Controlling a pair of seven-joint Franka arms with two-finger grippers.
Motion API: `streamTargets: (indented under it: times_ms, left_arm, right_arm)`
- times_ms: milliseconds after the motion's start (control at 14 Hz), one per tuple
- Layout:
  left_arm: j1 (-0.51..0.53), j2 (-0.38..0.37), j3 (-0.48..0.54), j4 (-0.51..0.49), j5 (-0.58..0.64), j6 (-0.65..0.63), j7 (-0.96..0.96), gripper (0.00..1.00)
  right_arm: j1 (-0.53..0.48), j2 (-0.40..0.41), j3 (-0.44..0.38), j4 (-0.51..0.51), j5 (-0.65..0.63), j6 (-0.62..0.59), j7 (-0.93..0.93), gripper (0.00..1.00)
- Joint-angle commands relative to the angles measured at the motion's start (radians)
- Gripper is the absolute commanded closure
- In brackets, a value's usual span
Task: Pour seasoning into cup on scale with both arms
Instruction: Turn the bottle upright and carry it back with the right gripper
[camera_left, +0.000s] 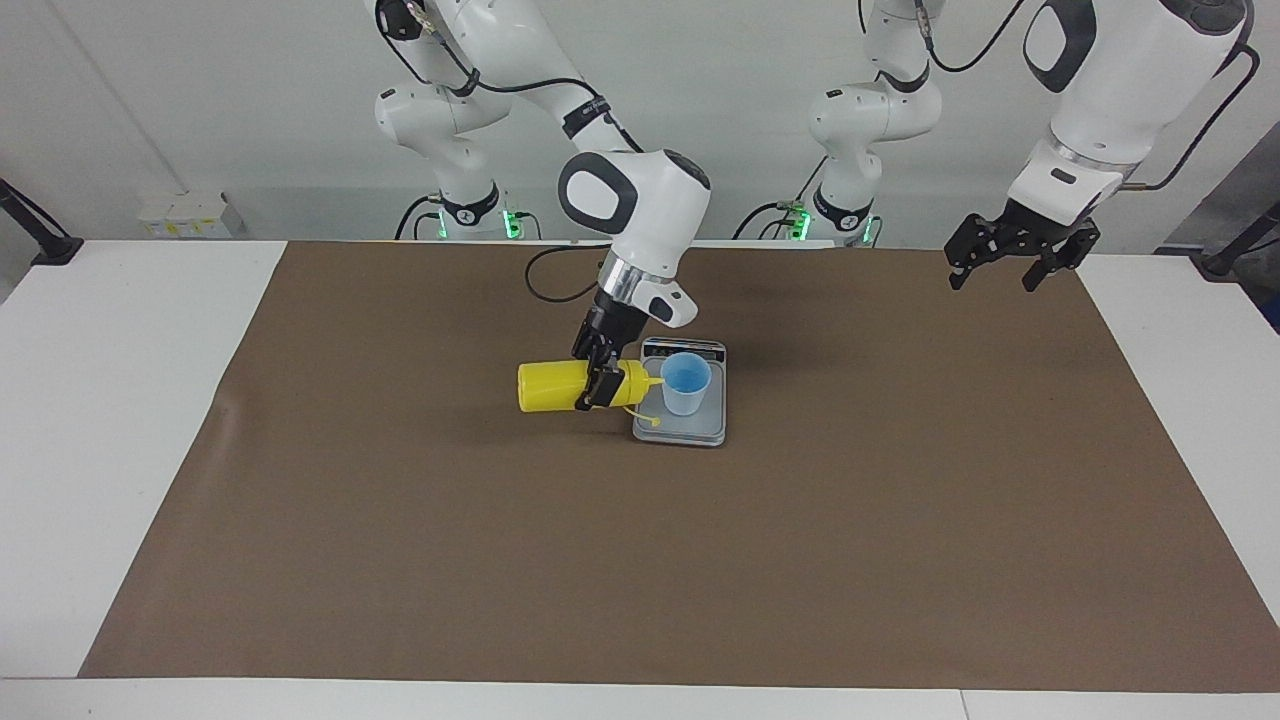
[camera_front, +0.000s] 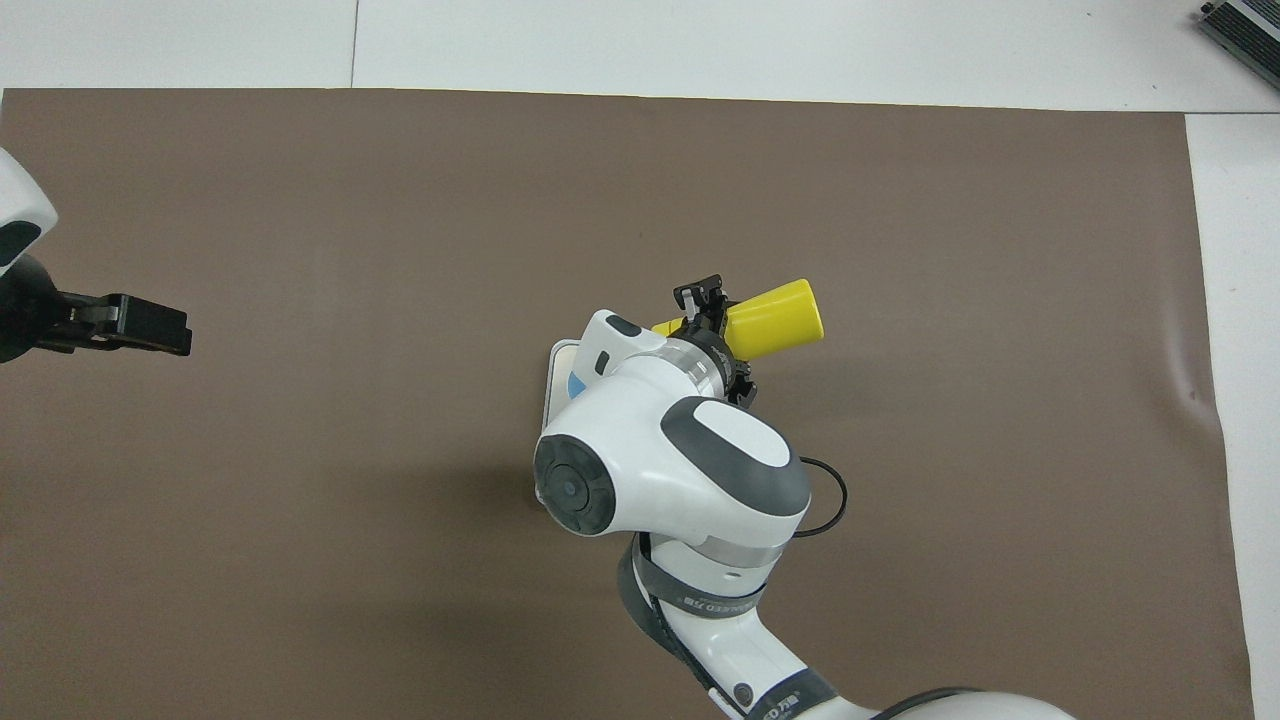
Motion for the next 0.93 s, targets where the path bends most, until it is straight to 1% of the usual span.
streamTargets:
  times_ms: [0,214,357,571,857]
  left_arm:
    - [0.011,-0.017,-0.002,-0.011,-0.011,-0.005,0.014,0.0]
    - [0.011,-0.017,-0.002,-0.011,-0.011,-0.005,0.014,0.0]
    - [0.011,-0.017,-0.002,-0.011,-0.011,-0.005,0.014,0.0]
    - [0.011,-0.017,-0.002,-0.011,-0.011,-0.005,0.014,0.0]
    - [0.011,-0.017,-0.002,-0.011,-0.011,-0.005,0.014,0.0]
  right_arm:
    - [-0.072,-0.037,0.01,-0.01,0.171,0.008,-0.054,1.0]
    - [-0.135,-0.057,0.01,-0.007,0.316,0.009,-0.091,1.0]
    - [-0.198,-0.062,0.01,-0.006,0.478,0.028,-0.127,1.0]
    - [-0.267,-0.071,0.01,-0.006,0.62,0.065,-0.19,1.0]
    - [-0.38,-0.074,0.01,-0.01,0.825,0.065,-0.432,1.0]
